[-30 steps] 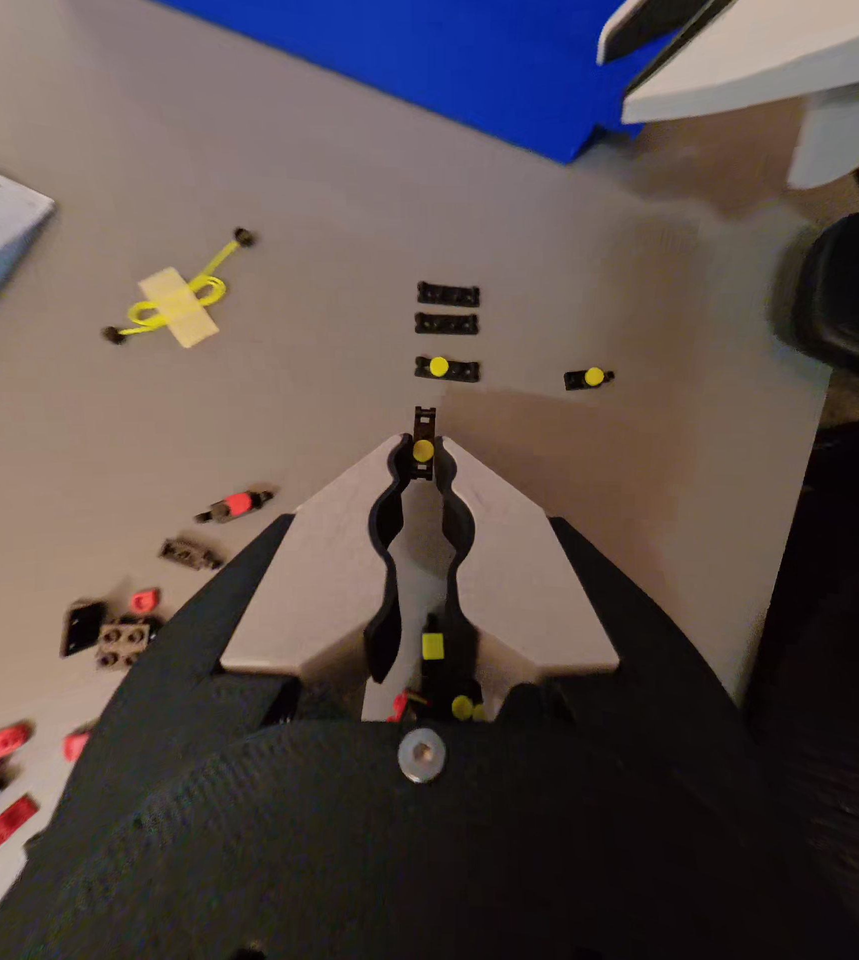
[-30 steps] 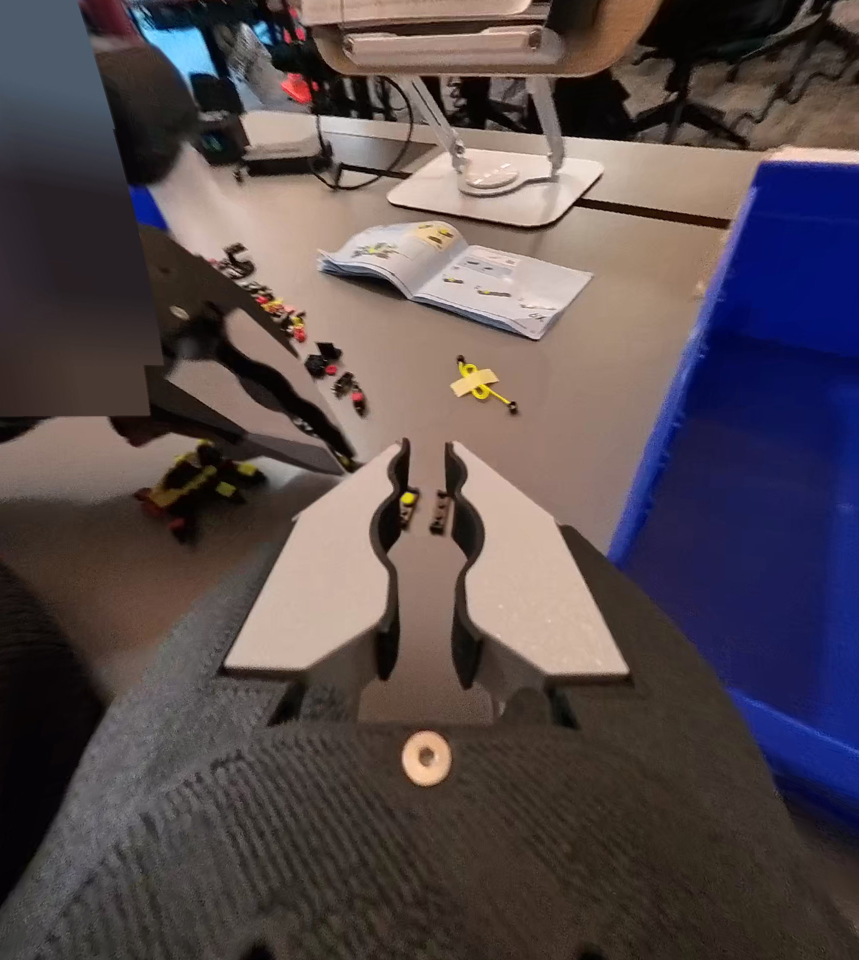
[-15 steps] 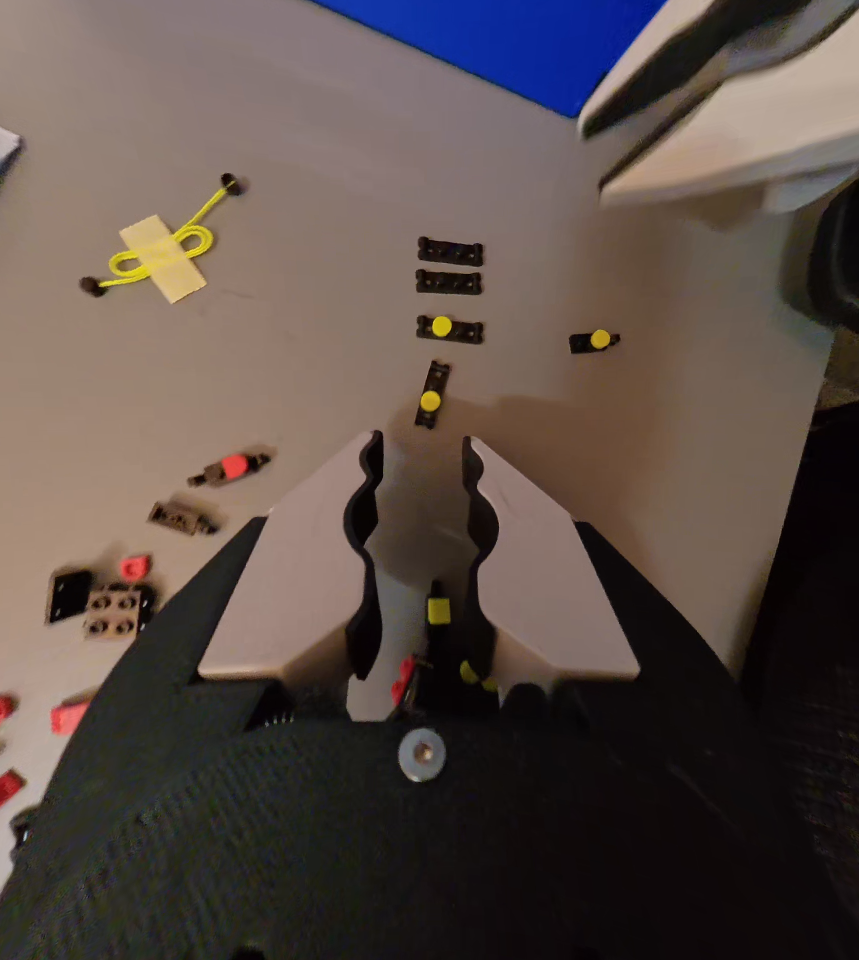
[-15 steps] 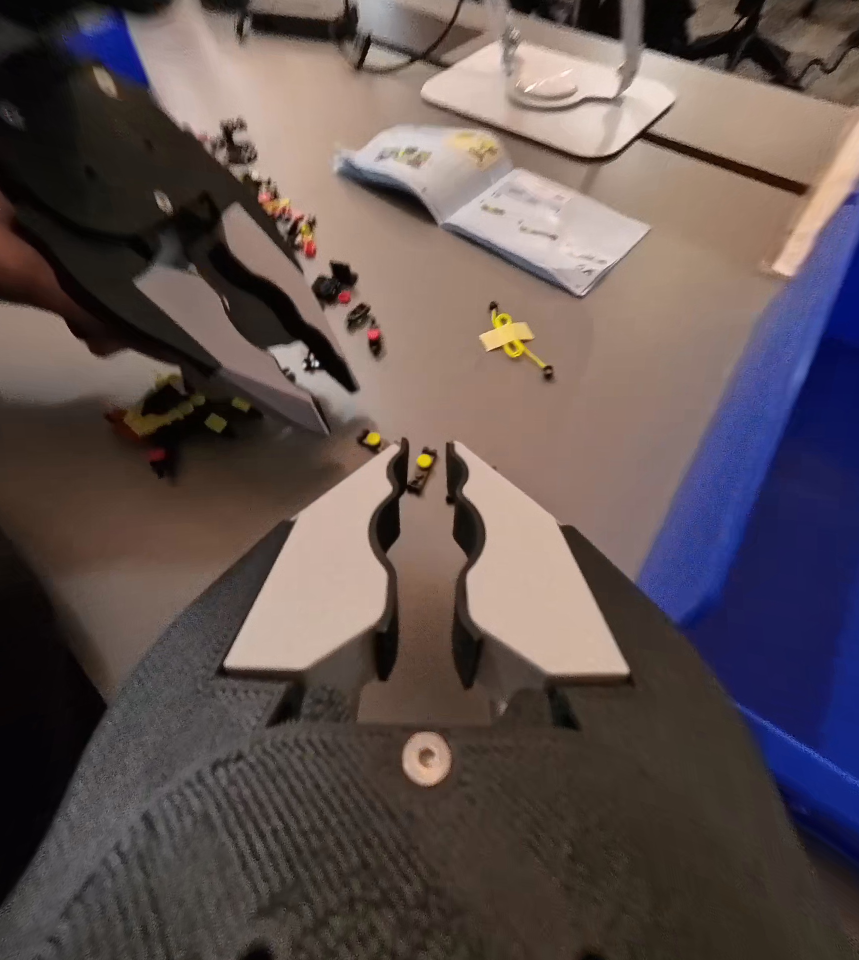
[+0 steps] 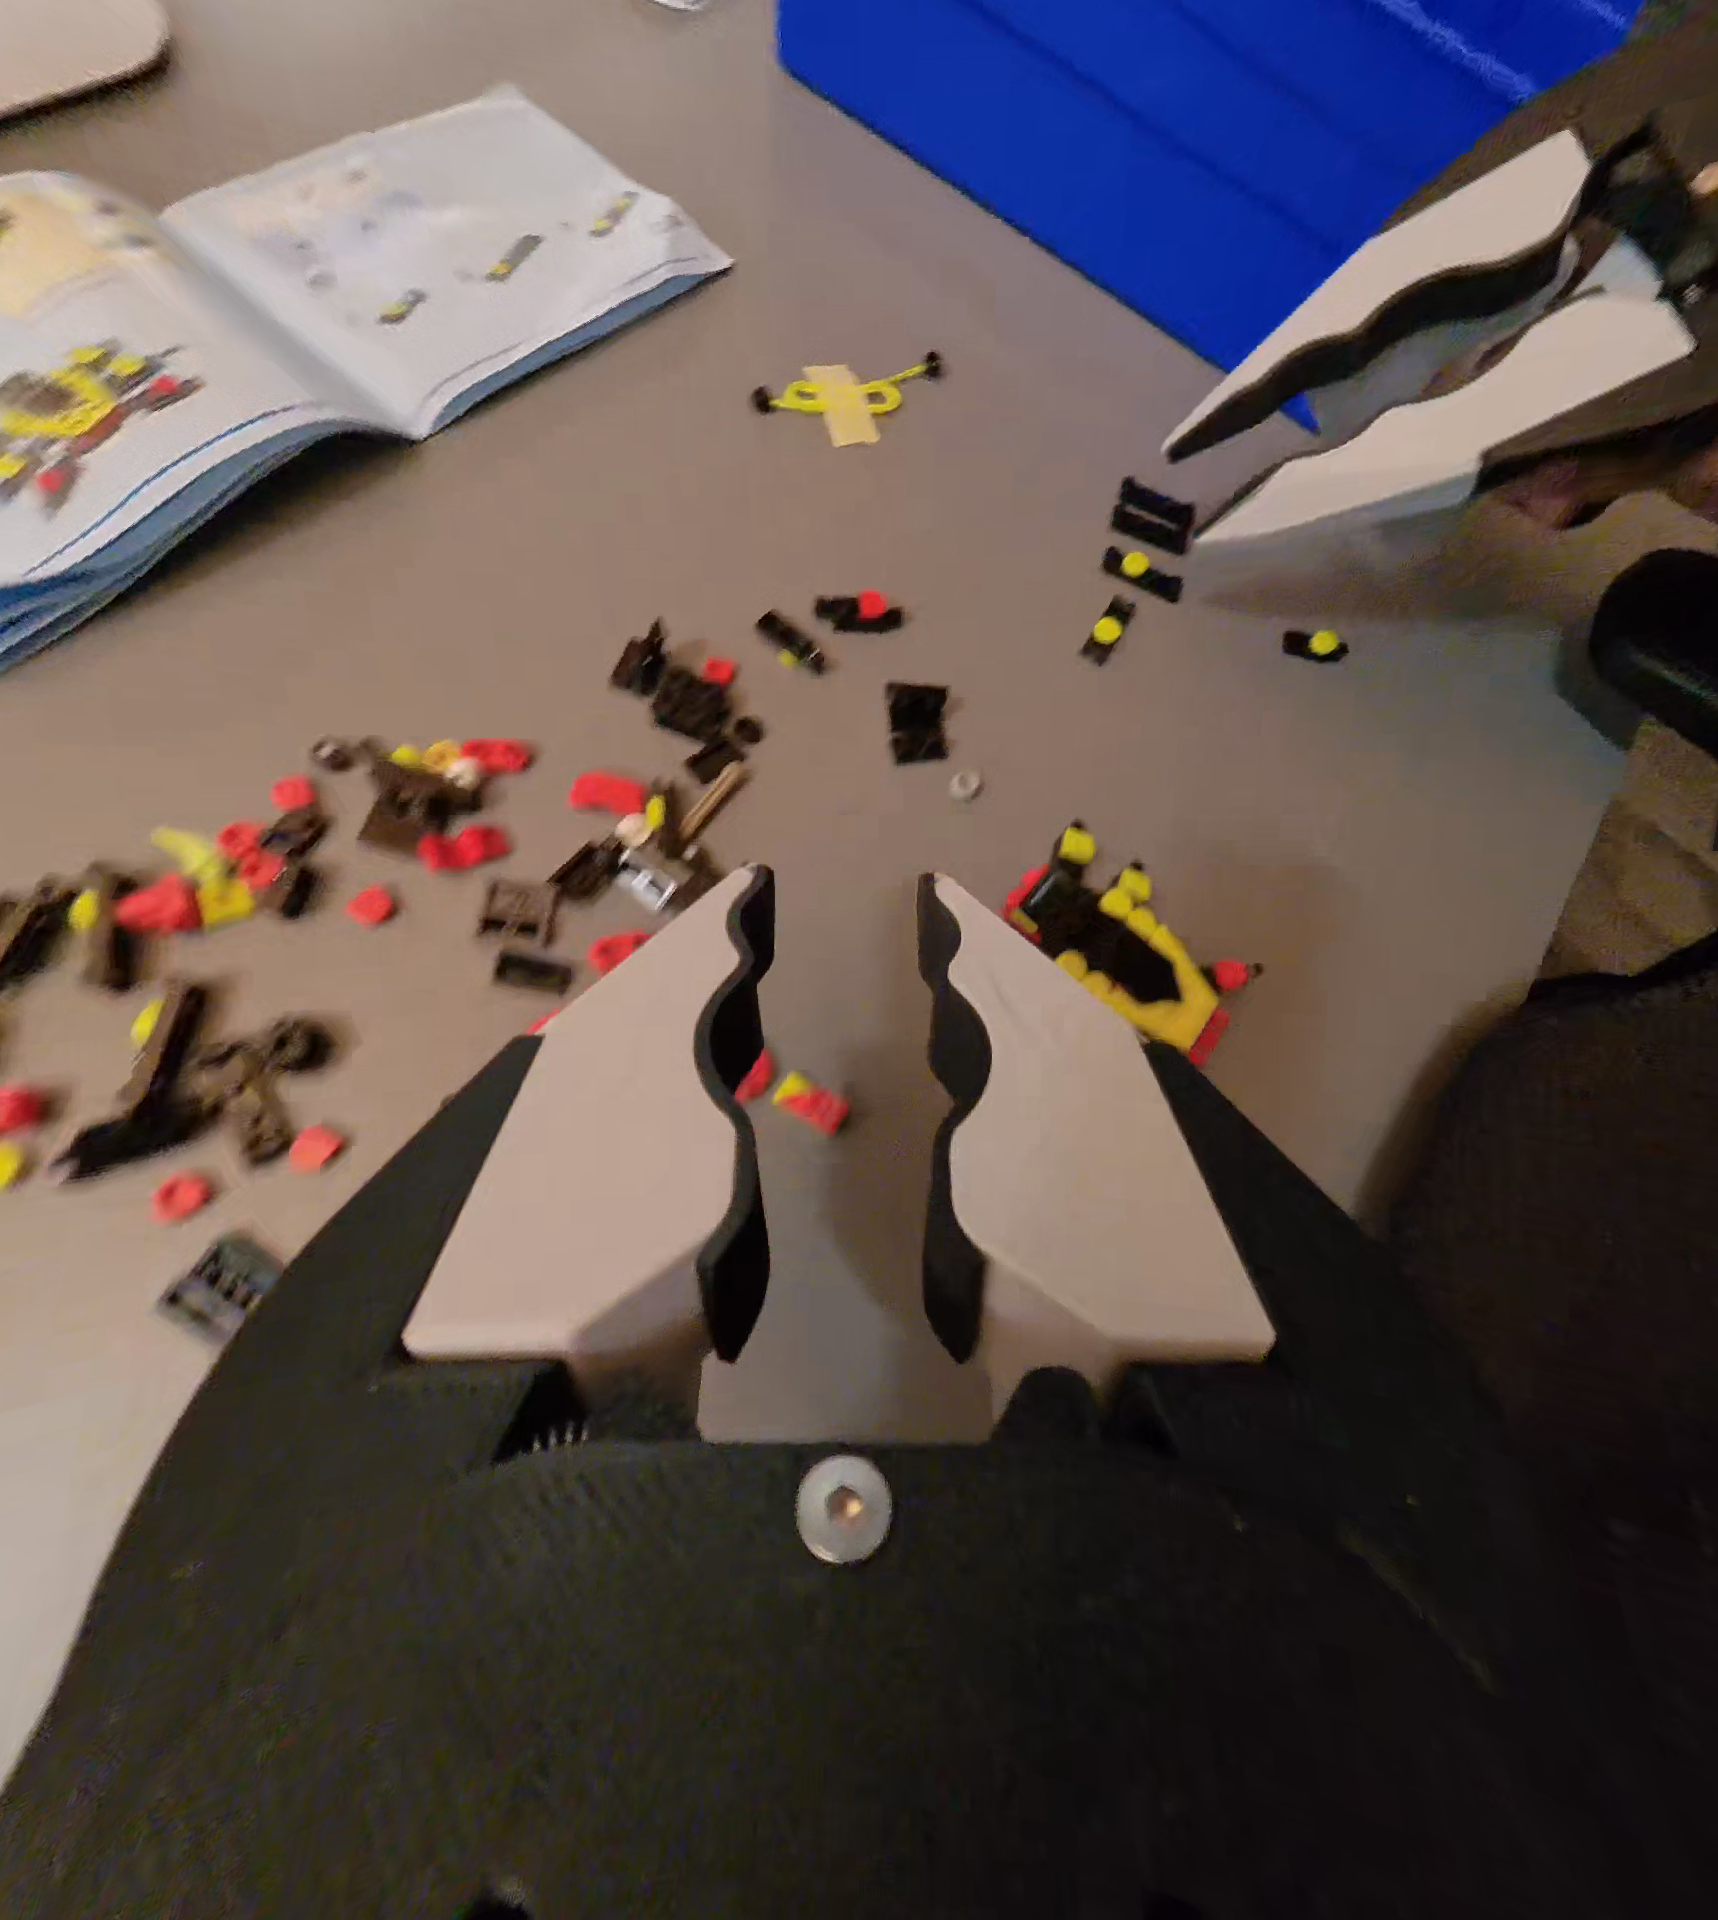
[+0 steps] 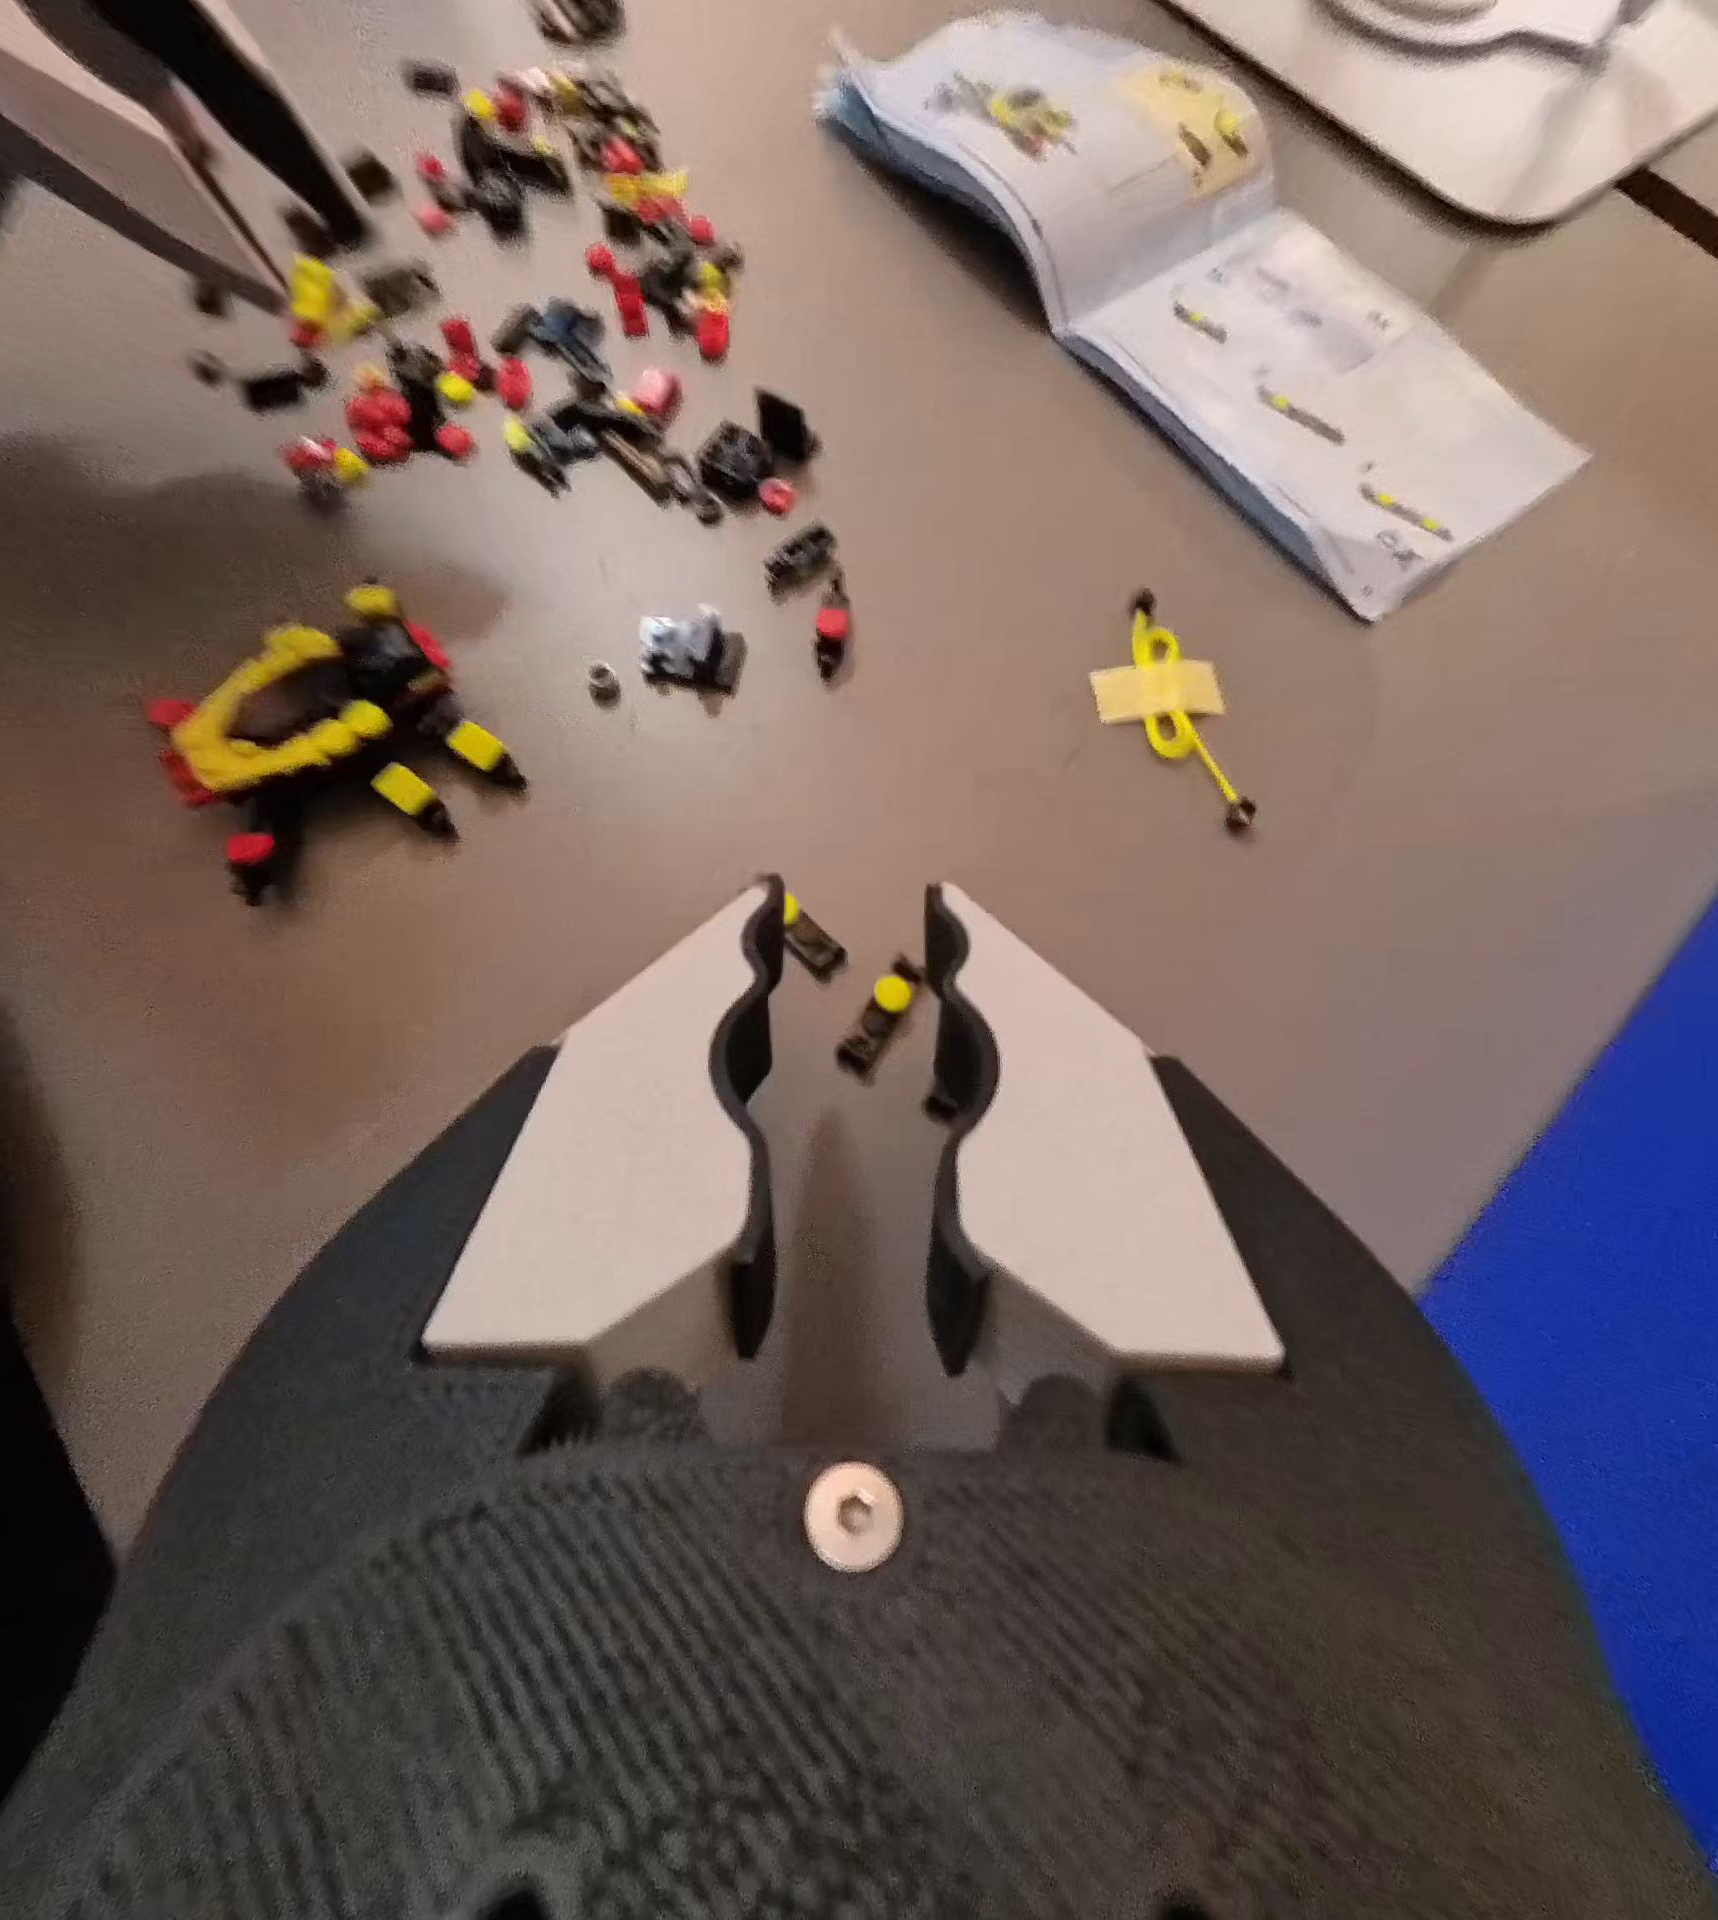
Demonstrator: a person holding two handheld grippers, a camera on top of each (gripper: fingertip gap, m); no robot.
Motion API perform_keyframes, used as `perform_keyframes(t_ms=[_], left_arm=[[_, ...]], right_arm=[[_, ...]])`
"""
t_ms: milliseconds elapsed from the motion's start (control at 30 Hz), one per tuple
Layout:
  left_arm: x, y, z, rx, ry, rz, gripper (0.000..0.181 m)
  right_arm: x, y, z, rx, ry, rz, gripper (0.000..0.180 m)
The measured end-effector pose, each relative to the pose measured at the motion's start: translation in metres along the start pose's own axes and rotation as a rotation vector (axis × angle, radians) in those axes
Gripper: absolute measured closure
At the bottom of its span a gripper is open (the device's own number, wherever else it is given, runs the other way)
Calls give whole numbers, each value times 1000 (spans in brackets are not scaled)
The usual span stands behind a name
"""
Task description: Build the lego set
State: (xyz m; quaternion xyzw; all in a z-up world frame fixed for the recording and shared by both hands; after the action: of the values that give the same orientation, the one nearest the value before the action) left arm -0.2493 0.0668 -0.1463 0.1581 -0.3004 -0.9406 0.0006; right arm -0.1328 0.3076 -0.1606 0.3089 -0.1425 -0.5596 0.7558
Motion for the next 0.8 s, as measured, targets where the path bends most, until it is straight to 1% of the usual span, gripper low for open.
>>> perform_keyframes(t_ms=[67,133,200,267,333,533,733,800], left_arm=[[6,16,-11,-33,20,37,156],[11,27,-20,-100,46,65,158],[13,34,-25,-174,86,62,159],[13,37,-26,-206,111,17,157],[14,36,-27,-182,111,-7,154],[12,29,-33,-130,76,-21,154],[10,27,-33,-117,47,-4,155],[10,27,-34,-119,51,1,155]], right_arm=[[4,-3,4,-20,-17,94,150],[11,-13,2,46,3,154,149],[15,-22,-2,128,70,143,148],[17,-29,-5,194,127,112,149],[19,-30,-5,218,121,119,153],[24,-22,-11,250,65,110,158],[24,-24,-9,268,-4,44,173],[24,-23,-9,279,-48,25,173]])
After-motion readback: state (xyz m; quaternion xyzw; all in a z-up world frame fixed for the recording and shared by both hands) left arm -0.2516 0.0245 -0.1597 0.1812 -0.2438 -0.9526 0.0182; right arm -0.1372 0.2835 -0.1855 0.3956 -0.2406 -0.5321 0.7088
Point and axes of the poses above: each gripper's, where its closed fingertips meet, y back along the fingers, z out of its top, x = y × z across the jaws, the point moved 8 cm from there along y, back along the fingers, and after that the axes turned 8 degrees about -z, right-handed, at the moved point
